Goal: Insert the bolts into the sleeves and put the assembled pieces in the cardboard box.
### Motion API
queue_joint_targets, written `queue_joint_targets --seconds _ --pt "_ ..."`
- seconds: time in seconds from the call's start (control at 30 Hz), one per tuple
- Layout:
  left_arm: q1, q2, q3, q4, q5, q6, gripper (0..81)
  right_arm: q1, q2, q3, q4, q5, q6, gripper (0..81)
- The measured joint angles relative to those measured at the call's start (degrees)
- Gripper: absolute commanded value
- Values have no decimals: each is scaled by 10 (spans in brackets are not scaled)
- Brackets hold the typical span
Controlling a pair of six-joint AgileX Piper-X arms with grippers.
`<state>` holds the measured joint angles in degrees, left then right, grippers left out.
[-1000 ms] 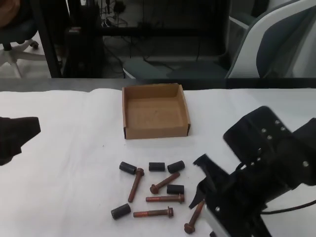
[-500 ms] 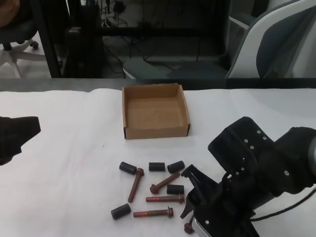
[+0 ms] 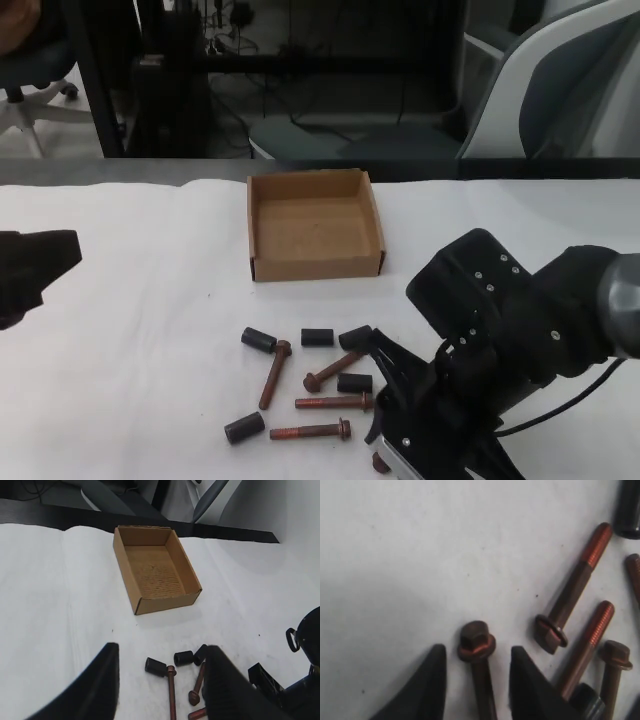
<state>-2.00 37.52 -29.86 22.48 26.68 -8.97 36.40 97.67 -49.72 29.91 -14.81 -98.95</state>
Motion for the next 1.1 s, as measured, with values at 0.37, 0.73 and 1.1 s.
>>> queue_joint_targets --seconds 0.37,0.73,1.1 --pt "0 0 0 -1 0 2 521 -1 3 -3 19 5 -5 339" --pt "0 0 0 -1 0 2 521 -1 8 -6 32 22 -8 24" --pt "0 0 0 -1 0 2 521 -1 8 -6 32 40 0 4"
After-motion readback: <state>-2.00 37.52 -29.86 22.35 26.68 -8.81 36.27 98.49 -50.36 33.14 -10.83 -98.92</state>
